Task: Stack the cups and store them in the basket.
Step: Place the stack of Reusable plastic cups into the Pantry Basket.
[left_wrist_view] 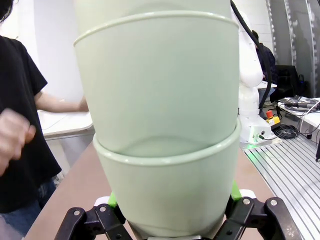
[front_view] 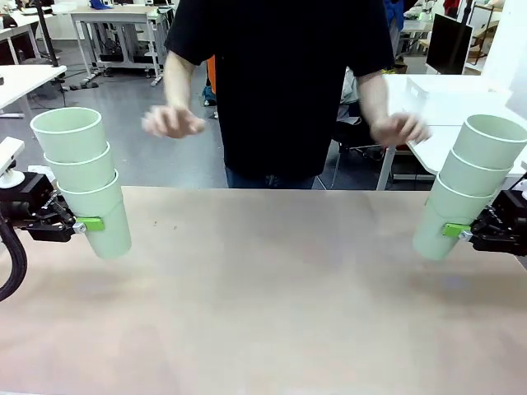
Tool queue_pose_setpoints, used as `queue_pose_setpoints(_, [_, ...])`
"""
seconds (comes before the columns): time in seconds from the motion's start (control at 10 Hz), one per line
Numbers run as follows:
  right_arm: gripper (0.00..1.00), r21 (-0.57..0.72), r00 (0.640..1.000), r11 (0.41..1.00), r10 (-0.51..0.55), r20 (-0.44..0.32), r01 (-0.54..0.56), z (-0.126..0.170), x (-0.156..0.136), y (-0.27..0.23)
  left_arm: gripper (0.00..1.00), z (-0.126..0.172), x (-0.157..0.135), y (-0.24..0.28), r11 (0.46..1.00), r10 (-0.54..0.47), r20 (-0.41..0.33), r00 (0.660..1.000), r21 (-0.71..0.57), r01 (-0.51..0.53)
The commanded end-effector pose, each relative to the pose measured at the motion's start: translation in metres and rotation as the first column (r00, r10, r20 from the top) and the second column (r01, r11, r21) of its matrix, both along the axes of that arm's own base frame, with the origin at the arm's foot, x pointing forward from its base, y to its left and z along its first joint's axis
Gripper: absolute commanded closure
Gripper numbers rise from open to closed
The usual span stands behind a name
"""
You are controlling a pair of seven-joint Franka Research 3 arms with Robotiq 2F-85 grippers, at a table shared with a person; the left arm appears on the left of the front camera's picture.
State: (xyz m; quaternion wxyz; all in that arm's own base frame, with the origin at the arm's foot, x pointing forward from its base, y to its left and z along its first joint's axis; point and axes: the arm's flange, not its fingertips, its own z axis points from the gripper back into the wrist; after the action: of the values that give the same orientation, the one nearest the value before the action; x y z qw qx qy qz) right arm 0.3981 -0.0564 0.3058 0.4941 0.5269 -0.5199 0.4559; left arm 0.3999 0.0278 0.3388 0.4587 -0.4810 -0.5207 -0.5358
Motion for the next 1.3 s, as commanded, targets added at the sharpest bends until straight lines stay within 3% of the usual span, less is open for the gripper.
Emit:
queue_pose_setpoints(0.0, [0.14, -0.003, 1.0, 1.0, 0.006, 0.014, -0.006, 0.0044, 0.0018, -0.0004, 0.12, 0.0038, -0.0018, 0.0016, 1.0, -0.004, 0.007, 1.0, -0.008, 0.004])
queue_pose_setpoints(1.2, [0.14, -0.003, 1.0, 1.0, 0.006, 0.014, -0.006, 0.0044, 0.0018, -0.0004, 0.12, 0.0038, -0.0018, 0.0016, 1.0, -0.004, 0.007, 1.0, -0.008, 0.004])
